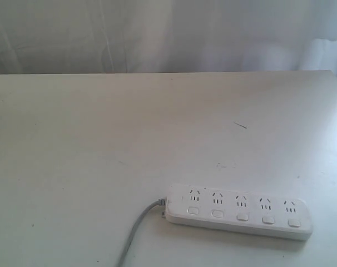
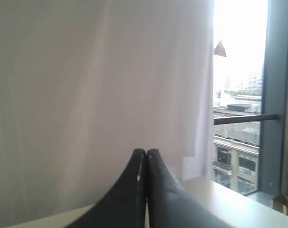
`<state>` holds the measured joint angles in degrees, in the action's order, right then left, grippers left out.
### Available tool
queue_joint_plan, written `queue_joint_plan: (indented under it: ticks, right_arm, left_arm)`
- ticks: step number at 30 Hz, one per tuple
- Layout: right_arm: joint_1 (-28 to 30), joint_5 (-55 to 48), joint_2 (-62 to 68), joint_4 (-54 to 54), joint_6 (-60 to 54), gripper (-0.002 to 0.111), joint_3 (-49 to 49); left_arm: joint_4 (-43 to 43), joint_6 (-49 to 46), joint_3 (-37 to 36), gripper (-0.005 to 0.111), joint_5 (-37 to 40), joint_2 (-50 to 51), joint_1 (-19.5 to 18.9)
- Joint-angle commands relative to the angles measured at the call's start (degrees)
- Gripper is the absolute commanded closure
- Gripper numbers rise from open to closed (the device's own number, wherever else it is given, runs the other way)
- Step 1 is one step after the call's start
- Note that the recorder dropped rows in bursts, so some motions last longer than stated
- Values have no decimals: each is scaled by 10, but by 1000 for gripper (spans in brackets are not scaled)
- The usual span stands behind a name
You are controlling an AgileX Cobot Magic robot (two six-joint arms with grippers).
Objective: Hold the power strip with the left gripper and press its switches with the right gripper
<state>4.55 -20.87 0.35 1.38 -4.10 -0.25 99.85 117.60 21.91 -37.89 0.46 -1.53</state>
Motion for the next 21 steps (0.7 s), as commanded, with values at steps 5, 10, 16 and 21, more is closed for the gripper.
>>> queue_joint_plan:
  ticks: [5, 10, 16, 21]
  right_arm:
    - [1, 5, -4, -1, 0, 108, 3]
    - [1, 5, -4, -1, 0, 108, 3]
    - [1, 5, -4, -1, 0, 108, 3]
    - [1, 5, -4, -1, 0, 108, 3]
  left_arm:
    - [-95, -205, -34, 107, -47, -5, -1]
    - [-156, -247, -65, 107, -32, -5, -1]
    - [-46, 24, -65, 107, 64, -5, -1]
    - [-84, 36, -65, 107, 34, -5, -1]
